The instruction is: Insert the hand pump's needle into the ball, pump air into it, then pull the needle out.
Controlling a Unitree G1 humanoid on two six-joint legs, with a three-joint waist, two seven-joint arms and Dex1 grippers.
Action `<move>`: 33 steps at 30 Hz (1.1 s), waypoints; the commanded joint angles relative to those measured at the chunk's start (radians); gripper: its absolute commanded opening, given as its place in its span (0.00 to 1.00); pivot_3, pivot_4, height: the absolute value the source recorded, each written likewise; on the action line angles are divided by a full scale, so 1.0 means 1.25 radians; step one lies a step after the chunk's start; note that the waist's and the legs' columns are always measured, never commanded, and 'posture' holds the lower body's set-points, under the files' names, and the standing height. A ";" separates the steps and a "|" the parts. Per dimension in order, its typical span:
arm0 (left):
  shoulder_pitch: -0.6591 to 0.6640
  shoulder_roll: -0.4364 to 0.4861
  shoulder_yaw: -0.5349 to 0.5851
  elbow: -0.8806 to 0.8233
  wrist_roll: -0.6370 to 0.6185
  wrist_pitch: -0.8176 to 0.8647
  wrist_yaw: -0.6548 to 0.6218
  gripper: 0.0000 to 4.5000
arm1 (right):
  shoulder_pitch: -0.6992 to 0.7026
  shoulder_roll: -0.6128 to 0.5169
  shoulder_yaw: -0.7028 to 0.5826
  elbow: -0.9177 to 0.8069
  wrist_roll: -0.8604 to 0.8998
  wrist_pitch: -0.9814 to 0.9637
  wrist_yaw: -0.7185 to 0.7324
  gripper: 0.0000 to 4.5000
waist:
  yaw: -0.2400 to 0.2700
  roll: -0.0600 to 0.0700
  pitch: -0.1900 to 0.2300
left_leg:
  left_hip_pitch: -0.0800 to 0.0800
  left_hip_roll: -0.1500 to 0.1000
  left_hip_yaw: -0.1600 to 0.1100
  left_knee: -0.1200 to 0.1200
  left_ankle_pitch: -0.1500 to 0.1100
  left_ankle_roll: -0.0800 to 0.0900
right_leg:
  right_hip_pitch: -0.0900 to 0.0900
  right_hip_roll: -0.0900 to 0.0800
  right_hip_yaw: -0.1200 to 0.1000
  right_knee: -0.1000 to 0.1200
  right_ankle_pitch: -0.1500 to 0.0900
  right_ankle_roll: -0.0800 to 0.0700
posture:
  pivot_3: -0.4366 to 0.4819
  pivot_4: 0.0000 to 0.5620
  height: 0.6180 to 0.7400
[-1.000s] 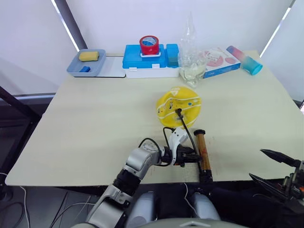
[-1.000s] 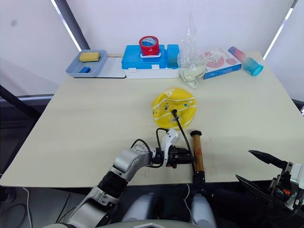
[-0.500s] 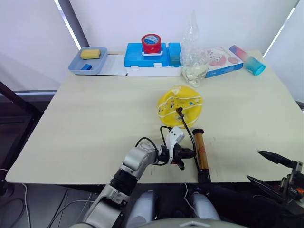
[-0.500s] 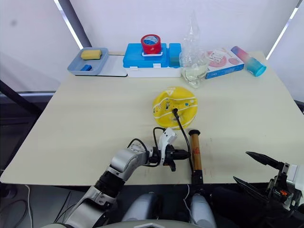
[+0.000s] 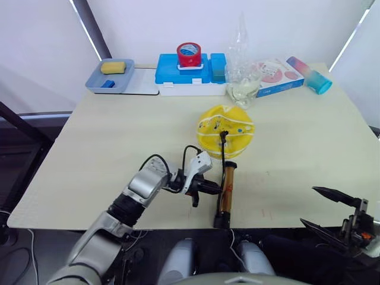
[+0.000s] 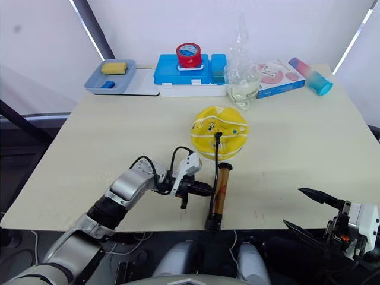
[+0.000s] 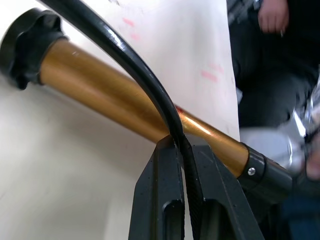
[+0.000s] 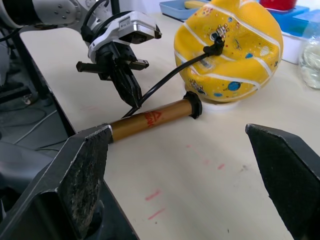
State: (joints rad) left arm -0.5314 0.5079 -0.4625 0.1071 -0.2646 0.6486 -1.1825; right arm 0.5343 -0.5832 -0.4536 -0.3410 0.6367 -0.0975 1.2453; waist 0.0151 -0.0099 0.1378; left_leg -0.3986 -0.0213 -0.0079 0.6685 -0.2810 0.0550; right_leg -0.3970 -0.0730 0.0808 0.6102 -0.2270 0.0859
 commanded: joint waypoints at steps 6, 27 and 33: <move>-0.010 0.051 0.030 0.017 0.025 -0.040 -0.031 0.01 | -0.005 -0.018 0.014 -0.041 0.003 -0.004 0.002 1.00 | -0.002 0.000 0.000 | 0.000 0.000 0.009 0.000 0.000 0.006 | -0.004 -0.005 0.000 0.000 0.003 0.004 | 0.48 0.27 0.97; 0.007 0.126 0.075 0.037 0.030 -0.070 -0.085 0.16 | -0.040 -0.050 0.047 -0.026 0.001 0.007 0.015 1.00 | -0.002 -0.001 0.000 | 0.000 0.000 0.008 0.001 0.001 0.006 | -0.004 0.001 0.010 0.001 0.004 0.009 | 0.48 0.27 0.97; 0.017 0.151 0.113 -0.019 -0.013 -0.006 -0.099 0.69 | -0.036 -0.046 0.050 -0.027 -0.003 0.004 0.013 1.00 | -0.002 -0.002 0.000 | 0.000 0.000 0.008 0.002 0.001 0.007 | -0.004 0.001 0.007 0.004 0.004 0.009 | 0.48 0.27 0.97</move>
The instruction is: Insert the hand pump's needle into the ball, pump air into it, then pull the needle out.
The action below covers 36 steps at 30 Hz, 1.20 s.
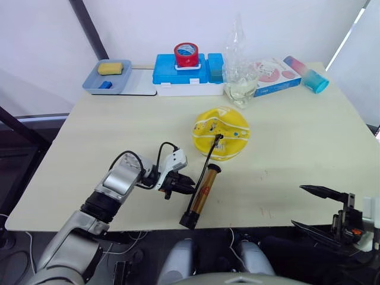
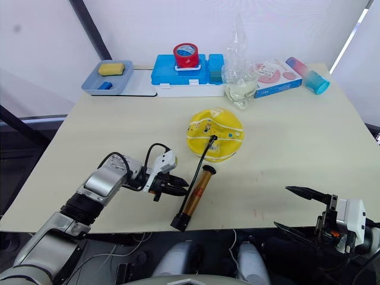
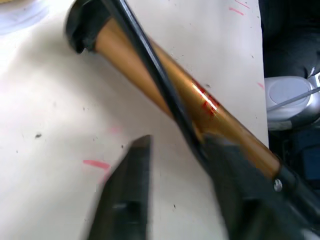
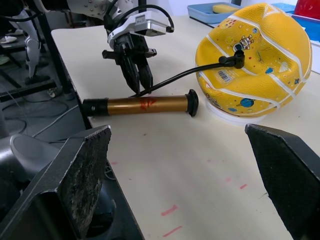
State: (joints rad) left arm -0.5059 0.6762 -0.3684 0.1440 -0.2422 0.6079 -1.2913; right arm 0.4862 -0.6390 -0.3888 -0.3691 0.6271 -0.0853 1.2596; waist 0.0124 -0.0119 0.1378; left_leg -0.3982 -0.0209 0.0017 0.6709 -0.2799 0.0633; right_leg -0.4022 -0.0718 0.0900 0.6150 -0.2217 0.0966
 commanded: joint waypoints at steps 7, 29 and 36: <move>0.011 0.056 0.090 -0.173 -0.128 0.169 -0.018 0.99 | 0.002 0.000 0.003 0.005 -0.001 -0.012 0.005 1.00 | 0.000 0.000 0.000 | 0.000 0.000 -0.003 0.001 0.001 -0.001 | 0.001 0.002 0.003 0.002 -0.001 0.001 | 0.48 0.27 0.97; 0.032 -0.054 0.050 -0.381 -0.210 0.555 0.339 0.99 | -0.003 0.005 0.015 0.012 -0.008 -0.022 0.004 1.00 | 0.001 -0.001 0.000 | 0.002 -0.001 -0.015 0.006 0.004 -0.006 | 0.007 0.002 -0.016 0.006 -0.004 -0.003 | 0.48 0.27 0.97; 0.008 -0.080 0.032 -0.329 -0.200 0.612 0.411 0.99 | -0.004 0.003 0.017 0.002 -0.006 -0.019 -0.005 1.00 | 0.001 -0.001 0.000 | 0.002 -0.001 -0.016 0.006 0.004 -0.006 | 0.007 0.002 -0.017 0.006 -0.004 -0.004 | 0.48 0.27 0.97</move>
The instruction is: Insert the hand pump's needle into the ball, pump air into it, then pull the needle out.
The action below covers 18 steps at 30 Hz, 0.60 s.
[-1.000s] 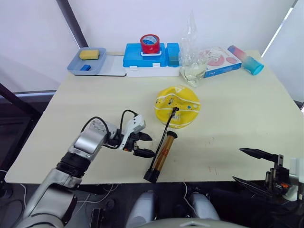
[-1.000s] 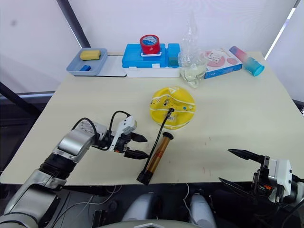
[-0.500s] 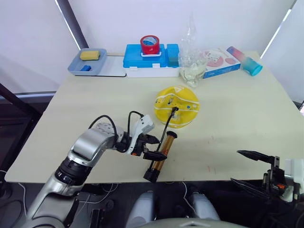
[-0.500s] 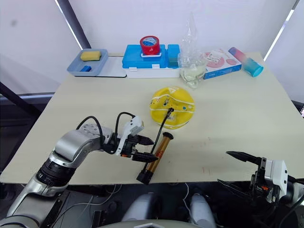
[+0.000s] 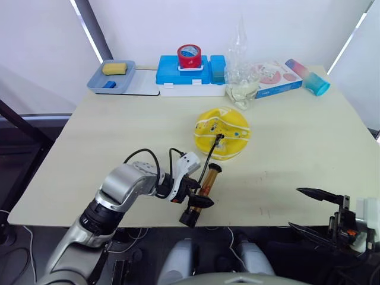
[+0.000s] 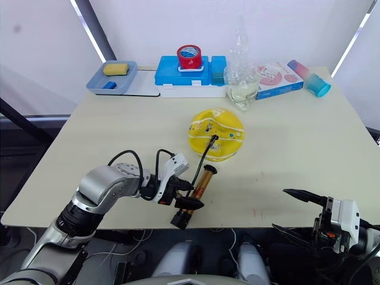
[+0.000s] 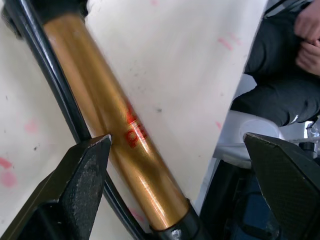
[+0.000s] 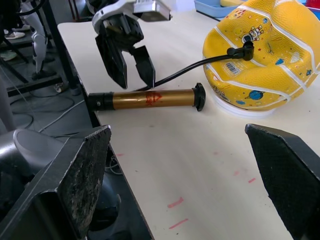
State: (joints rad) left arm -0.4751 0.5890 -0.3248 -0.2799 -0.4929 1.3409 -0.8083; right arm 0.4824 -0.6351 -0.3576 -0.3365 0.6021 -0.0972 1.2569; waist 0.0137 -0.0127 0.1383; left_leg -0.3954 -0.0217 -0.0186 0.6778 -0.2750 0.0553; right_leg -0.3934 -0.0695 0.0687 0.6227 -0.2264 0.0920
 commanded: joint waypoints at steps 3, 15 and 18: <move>-0.031 -0.041 0.011 0.036 -0.005 0.065 0.058 0.99 | -0.003 0.003 -0.006 -0.024 0.012 -0.011 -0.007 1.00 | 0.000 0.000 0.000 | 0.000 -0.001 -0.001 0.000 0.000 0.000 | 0.001 0.000 -0.001 0.000 0.000 0.000 | 0.48 0.27 0.97; -0.061 -0.098 0.016 0.085 -0.028 0.180 0.122 0.99 | 0.005 0.011 0.002 -0.031 -0.001 -0.019 -0.017 1.00 | 0.000 0.000 0.000 | 0.000 -0.001 -0.004 0.000 0.001 -0.002 | 0.001 0.000 -0.004 0.001 -0.001 -0.001 | 0.48 0.27 0.97; -0.067 -0.113 0.029 0.100 -0.031 0.201 0.139 0.99 | 0.006 0.013 0.004 -0.033 -0.002 -0.019 -0.018 1.00 | 0.000 0.000 0.000 | 0.000 -0.001 -0.004 0.000 0.001 -0.002 | 0.001 0.000 -0.004 0.001 -0.001 -0.002 | 0.48 0.27 0.97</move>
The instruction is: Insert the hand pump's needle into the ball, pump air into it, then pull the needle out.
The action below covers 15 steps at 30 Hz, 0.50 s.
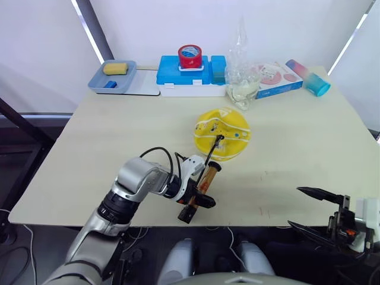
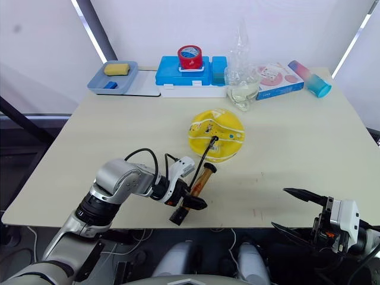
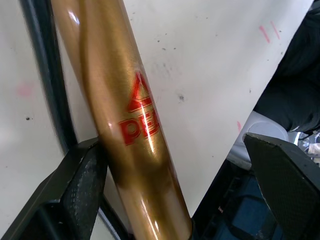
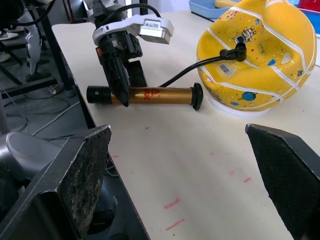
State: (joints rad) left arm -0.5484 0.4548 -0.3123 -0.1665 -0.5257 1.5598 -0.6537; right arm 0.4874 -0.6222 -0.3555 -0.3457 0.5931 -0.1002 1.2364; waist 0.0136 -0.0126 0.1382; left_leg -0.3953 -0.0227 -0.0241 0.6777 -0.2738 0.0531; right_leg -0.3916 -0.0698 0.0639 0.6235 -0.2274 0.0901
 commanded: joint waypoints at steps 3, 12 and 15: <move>-0.009 -0.021 0.039 0.027 -0.006 0.041 0.036 0.99 | 0.002 0.002 0.006 -0.023 0.001 -0.021 0.000 1.00 | 0.000 0.000 0.000 | 0.000 0.000 0.000 0.000 0.000 0.000 | 0.000 0.000 0.000 0.000 0.000 0.000 | 0.48 0.27 0.97; -0.007 -0.039 0.073 0.056 -0.025 0.044 0.082 0.20 | 0.003 -0.003 0.019 -0.016 -0.009 -0.034 0.004 1.00 | 0.001 0.000 0.000 | 0.000 0.000 -0.001 0.000 0.000 -0.001 | 0.000 -0.001 -0.001 0.000 0.000 -0.001 | 0.48 0.27 0.97; -0.007 -0.041 0.077 0.058 -0.031 0.044 0.089 0.20 | 0.001 -0.003 0.021 -0.014 -0.010 -0.035 0.004 1.00 | 0.001 0.000 0.000 | 0.000 0.000 -0.001 0.000 0.000 -0.001 | 0.000 -0.002 -0.001 0.000 0.000 -0.001 | 0.48 0.27 0.97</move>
State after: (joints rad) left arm -0.5542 0.4059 -0.2362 -0.0882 -0.5530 1.6093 -0.5480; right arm 0.4918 -0.6213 -0.3264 -0.3462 0.5709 -0.1283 1.2380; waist 0.0145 -0.0126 0.1382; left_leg -0.3957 -0.0228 -0.0256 0.6777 -0.2736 0.0518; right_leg -0.3917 -0.0724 0.0632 0.6238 -0.2277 0.0893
